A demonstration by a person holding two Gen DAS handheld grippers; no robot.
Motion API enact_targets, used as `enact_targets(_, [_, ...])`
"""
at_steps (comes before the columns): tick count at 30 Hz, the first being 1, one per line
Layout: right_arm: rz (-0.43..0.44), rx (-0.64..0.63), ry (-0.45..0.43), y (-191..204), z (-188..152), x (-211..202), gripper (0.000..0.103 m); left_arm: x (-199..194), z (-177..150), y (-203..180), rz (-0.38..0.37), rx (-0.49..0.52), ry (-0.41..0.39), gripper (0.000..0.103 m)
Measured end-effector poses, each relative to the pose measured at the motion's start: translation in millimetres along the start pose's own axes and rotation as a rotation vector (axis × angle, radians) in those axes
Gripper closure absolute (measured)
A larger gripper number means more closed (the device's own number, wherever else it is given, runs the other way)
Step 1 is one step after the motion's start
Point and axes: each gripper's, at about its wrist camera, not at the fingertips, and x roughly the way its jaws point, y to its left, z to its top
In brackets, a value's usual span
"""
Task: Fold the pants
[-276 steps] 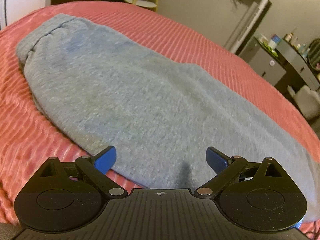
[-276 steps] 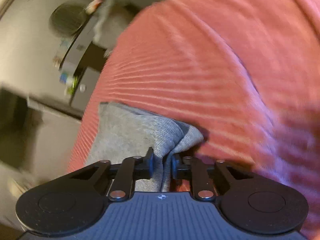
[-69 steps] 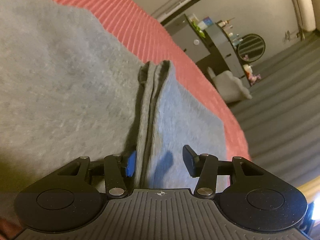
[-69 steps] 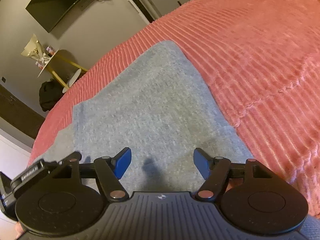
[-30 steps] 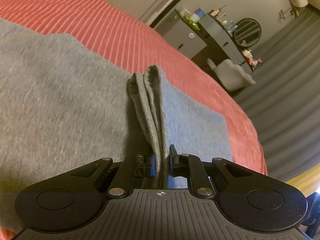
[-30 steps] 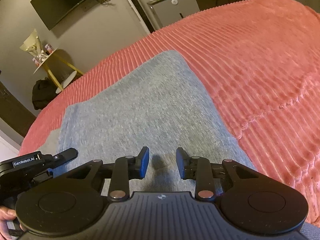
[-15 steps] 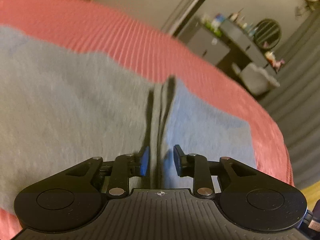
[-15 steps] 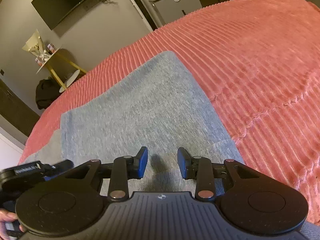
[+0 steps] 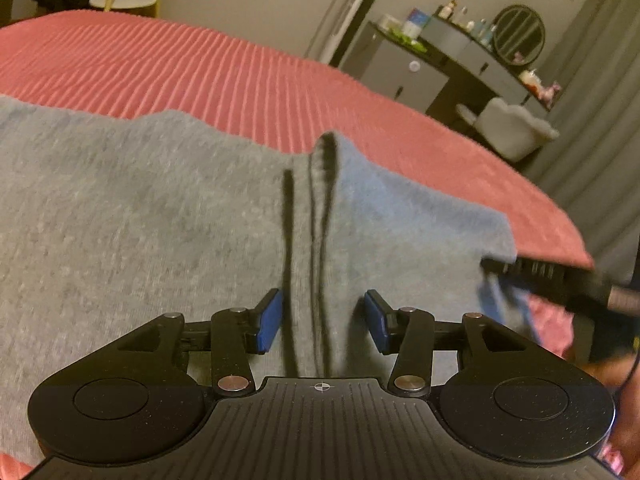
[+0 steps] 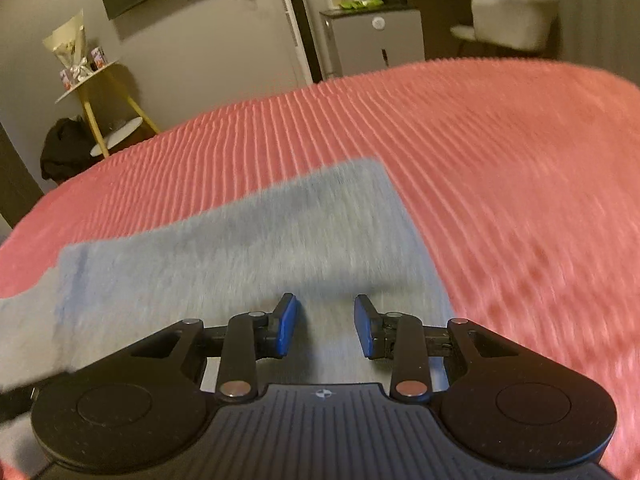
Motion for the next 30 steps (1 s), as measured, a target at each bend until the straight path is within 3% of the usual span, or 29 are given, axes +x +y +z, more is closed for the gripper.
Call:
enact_targets(7, [-0.043,-0.059,-0.026,7.2,12.6,13.4,0.065,6.7,-4.8,-4.7,-0.004,0.042,0.001,0.048])
enact_targets(11, [-0.047,-0.076,-0.029,10.7,-4.5,-3.5,0.064,5.7,-6.0,-1.3,-0.011,0.033,0.002,0.048])
enact_targets(13, [-0.041,-0.083,0.016,11.9,-18.6,-18.6,0.058,6.1,-5.5,-0.6,-0.014,0.027,0.002,0.047])
enact_targets(17, [-0.043,-0.106,0.062,14.0,-48.3,-48.6,0.057,6.6,-6.5,-0.3,-0.015,0.027,0.000,0.046])
enact_targets(21, [-0.008,0.008,0.124,3.9,-60.2,-68.0,0.047,6.5,-9.1,1.3,-0.042,0.005,0.005,0.043])
enact_targets(26, [0.028,-0.032,0.127,9.2,-65.7,-74.7,0.032,5.9,-13.8,6.1,-0.107,-0.040,0.018,0.045])
enact_targets(27, [0.028,-0.041,0.124,11.4,-66.7,-74.7,0.032,5.8,-13.8,7.0,-0.112,-0.042,0.016,0.056])
enact_targets(28, [0.026,-0.045,0.119,12.9,-68.1,-75.3,0.032,6.5,-13.4,8.5,-0.115,-0.049,0.016,0.076])
enact_targets(30, [0.028,-0.042,0.108,14.7,-68.2,-74.7,0.032,8.2,-13.1,12.9,-0.133,-0.079,0.030,0.084])
